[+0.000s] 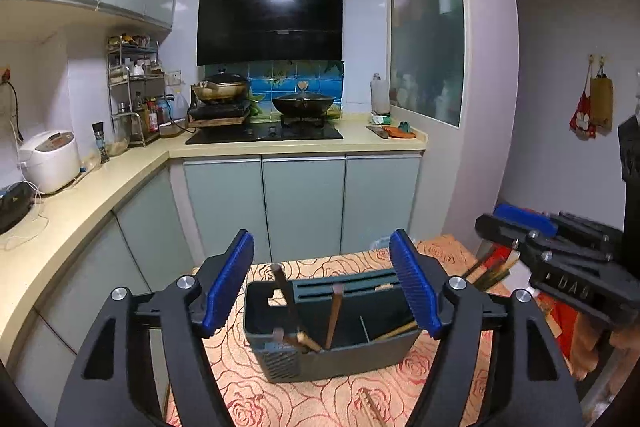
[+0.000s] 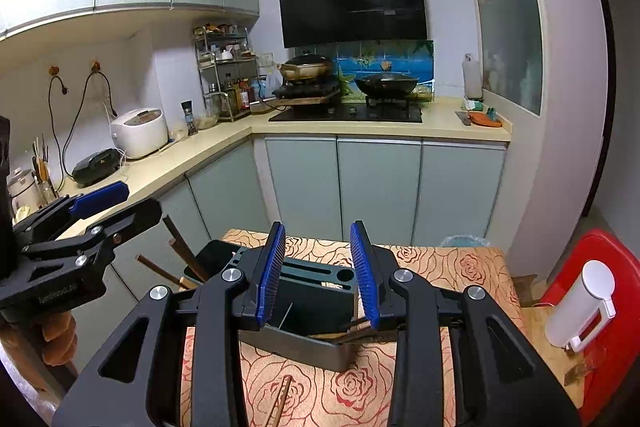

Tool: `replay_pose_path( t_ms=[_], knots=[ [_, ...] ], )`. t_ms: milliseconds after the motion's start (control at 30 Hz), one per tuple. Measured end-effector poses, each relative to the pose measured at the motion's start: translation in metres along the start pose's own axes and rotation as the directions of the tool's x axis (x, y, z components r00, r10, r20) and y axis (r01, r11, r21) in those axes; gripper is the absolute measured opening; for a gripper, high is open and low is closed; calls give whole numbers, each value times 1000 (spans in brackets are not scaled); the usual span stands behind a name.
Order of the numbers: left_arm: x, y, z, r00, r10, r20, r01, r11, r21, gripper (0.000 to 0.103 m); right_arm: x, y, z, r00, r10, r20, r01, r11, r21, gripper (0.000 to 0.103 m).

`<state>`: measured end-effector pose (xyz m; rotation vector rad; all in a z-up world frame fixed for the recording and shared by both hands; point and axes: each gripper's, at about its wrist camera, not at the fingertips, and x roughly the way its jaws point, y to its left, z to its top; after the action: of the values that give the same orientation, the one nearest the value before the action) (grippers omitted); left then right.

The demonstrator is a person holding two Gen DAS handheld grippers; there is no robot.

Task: Organize utensils
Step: 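Open both grippers to drop the chopsticks into the holder, then move both open grippers back to the last two wooden chopsticks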

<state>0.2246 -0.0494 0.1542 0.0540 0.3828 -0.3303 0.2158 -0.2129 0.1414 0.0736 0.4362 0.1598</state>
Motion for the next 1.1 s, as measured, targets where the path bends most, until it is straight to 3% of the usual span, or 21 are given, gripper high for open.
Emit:
replay_pose_path(
  t_ms=[233, 433, 767, 967, 1100],
  knots=[
    [-21, 1, -41, 999, -13, -36, 13, 1000, 3, 73, -23, -2, -23, 1000, -16, 8, 17, 1000, -17, 33],
    [-26, 6, -94, 993, -9, -116, 9, 1000, -2, 74, -36, -6, -66, 999, -22, -24, 22, 1000, -16, 33],
    [-38, 6, -208, 964, 44, -262, -46, 999, -1, 74, -42, 8, -187, 982, -17, -190, 12, 1000, -25, 33],
    [-50, 7, -242, 950, 57, -307, -69, 997, -28, 74, -47, 31, -245, 955, 27, -294, -33, 999, -15, 33],
    [-54, 4, -251, 947, 85, -311, -92, 996, -7, 74, -49, 49, -264, 943, 66, -326, -76, 997, -18, 33]
  ],
)
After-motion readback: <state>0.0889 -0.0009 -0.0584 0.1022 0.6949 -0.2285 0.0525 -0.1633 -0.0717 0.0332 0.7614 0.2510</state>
